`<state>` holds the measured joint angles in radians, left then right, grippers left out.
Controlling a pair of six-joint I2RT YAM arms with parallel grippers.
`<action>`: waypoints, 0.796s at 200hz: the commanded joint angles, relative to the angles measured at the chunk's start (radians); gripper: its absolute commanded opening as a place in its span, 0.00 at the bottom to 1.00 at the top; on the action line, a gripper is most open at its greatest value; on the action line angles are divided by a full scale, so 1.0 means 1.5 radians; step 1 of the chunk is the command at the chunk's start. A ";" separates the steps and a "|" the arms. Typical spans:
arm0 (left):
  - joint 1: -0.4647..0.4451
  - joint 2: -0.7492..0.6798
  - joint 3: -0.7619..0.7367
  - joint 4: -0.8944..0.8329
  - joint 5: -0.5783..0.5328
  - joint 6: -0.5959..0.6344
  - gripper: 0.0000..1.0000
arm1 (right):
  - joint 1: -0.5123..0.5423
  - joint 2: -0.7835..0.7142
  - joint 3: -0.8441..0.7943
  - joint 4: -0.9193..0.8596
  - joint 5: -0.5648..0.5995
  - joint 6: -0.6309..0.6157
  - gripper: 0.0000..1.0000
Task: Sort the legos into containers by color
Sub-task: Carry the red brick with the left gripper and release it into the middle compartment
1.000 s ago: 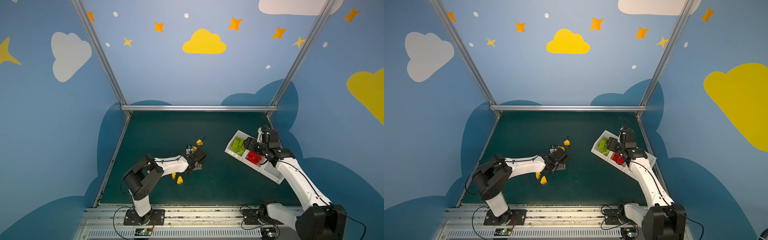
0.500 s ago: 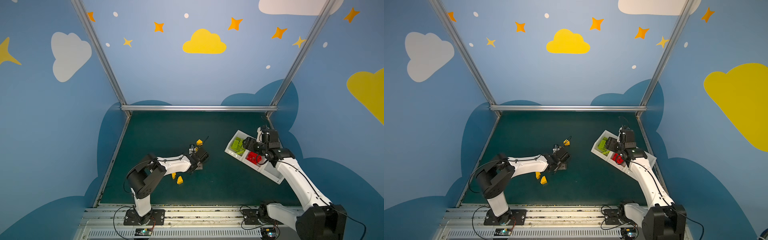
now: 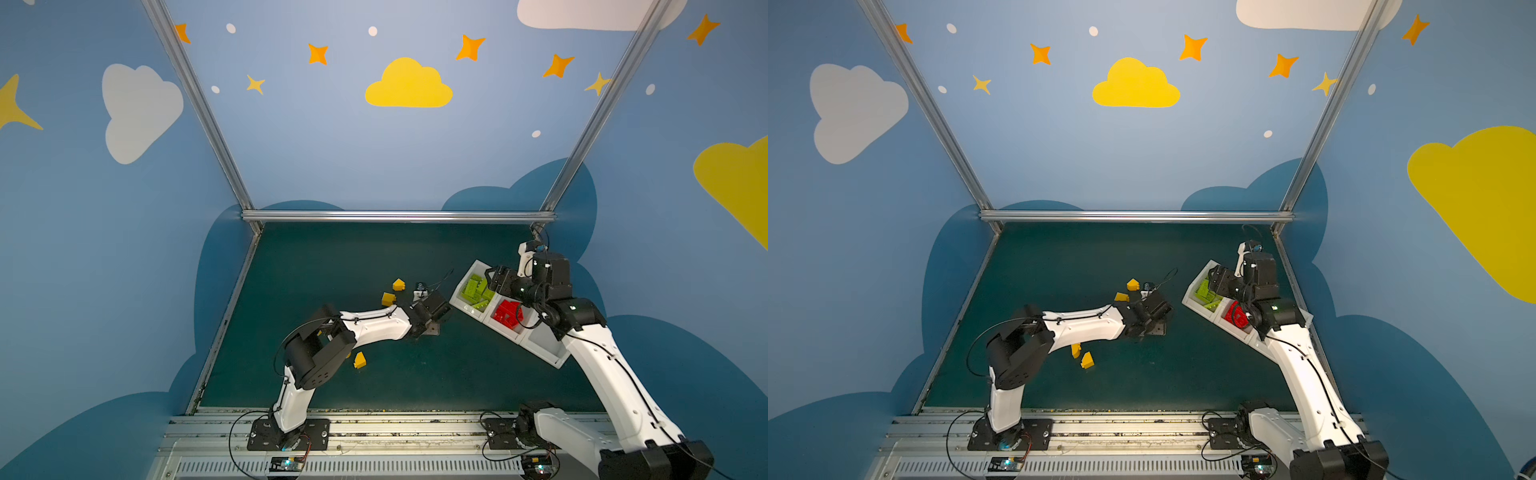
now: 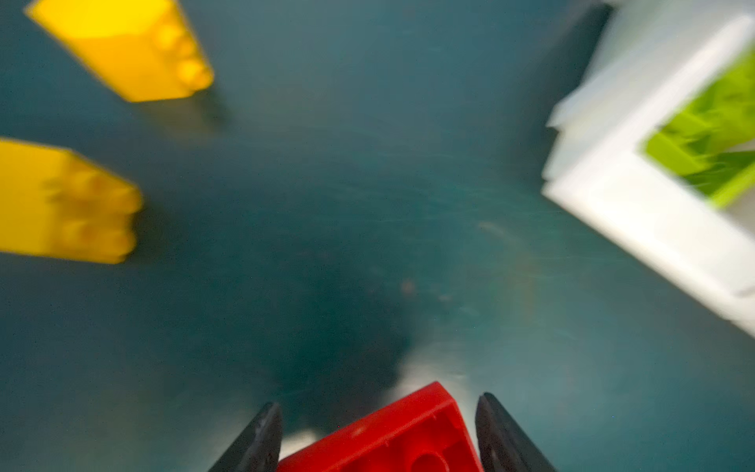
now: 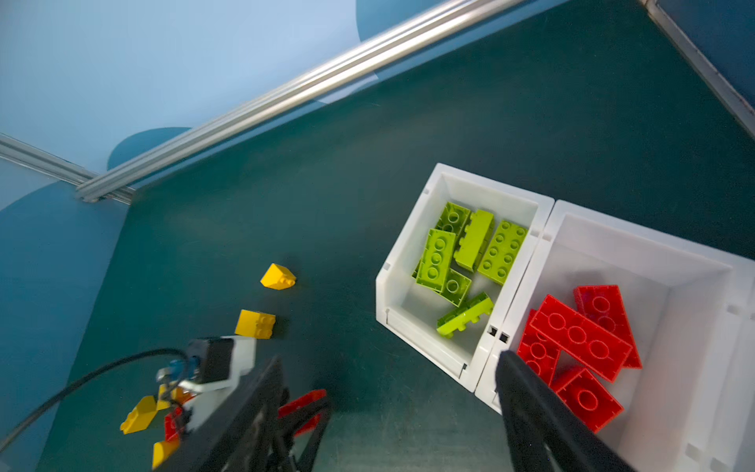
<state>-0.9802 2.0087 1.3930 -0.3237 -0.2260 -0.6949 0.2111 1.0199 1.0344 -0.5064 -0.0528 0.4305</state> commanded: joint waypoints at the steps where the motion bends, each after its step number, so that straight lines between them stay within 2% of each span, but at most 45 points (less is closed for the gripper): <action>1: -0.015 0.036 0.071 -0.008 0.023 0.018 0.59 | 0.017 -0.042 0.039 -0.029 -0.013 0.002 0.80; 86: -0.042 0.227 0.394 0.021 0.127 0.030 0.58 | 0.079 -0.144 0.109 -0.052 -0.023 0.011 0.80; 130: -0.045 0.323 0.564 0.024 0.186 0.036 0.58 | 0.095 -0.146 0.120 -0.057 -0.018 0.010 0.80; 159: -0.047 0.401 0.703 -0.017 0.209 0.040 0.59 | 0.099 -0.147 0.121 -0.059 -0.012 0.008 0.80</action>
<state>-1.0462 2.5366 2.3123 -0.3084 0.0349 -0.6559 0.3519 0.7990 1.1969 -0.5793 -0.0792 0.4412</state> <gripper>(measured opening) 0.670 0.797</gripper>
